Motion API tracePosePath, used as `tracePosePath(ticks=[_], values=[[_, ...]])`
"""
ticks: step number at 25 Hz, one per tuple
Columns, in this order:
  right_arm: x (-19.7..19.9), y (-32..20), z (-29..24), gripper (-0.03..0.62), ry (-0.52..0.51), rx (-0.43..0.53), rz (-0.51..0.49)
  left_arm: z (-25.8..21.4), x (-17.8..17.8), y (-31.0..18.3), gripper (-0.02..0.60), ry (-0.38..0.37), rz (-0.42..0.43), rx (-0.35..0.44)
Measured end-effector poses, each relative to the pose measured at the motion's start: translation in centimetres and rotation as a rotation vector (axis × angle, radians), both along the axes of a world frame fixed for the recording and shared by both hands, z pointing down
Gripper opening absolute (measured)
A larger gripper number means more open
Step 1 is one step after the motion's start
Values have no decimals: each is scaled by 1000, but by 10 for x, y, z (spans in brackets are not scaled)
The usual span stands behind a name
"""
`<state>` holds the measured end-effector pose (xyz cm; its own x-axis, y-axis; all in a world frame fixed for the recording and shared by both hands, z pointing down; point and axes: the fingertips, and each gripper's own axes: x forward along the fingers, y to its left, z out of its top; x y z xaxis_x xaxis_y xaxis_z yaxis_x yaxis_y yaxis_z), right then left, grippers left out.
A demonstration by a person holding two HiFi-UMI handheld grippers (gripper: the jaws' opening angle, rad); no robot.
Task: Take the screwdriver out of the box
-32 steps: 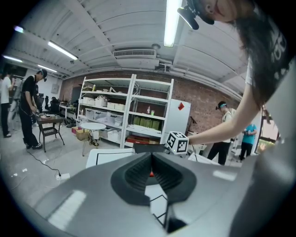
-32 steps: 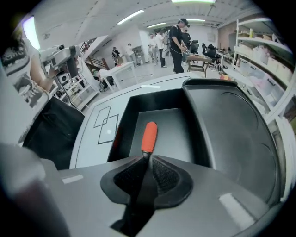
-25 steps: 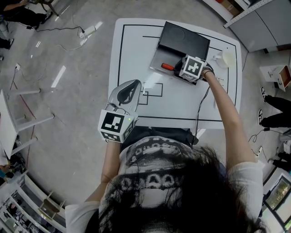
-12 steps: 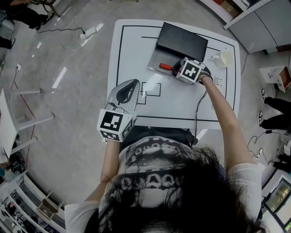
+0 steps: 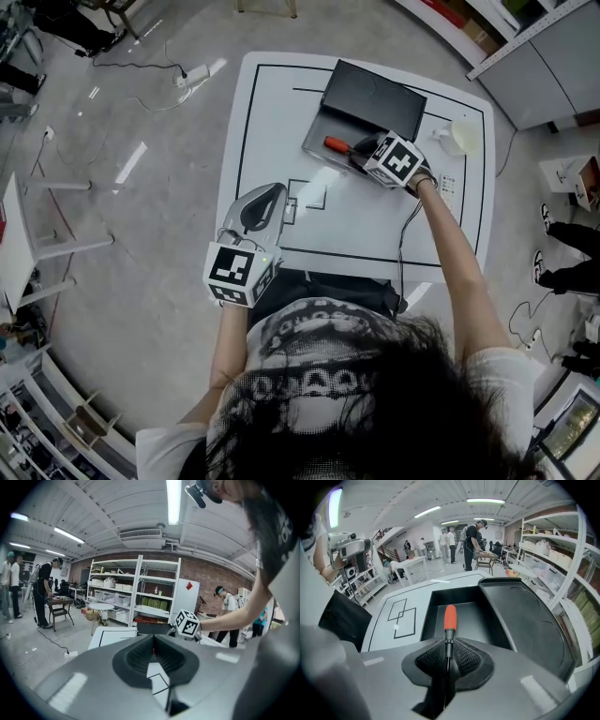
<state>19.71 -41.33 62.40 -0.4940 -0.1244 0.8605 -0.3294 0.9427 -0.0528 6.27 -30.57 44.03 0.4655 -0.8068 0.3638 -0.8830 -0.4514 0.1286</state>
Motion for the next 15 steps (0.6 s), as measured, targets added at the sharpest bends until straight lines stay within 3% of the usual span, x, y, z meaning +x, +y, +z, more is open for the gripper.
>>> tracePosePath(ticks=[15], values=[[-8, 30, -112, 60, -286, 195, 131, -2, 6, 35, 0, -25, -13, -9]])
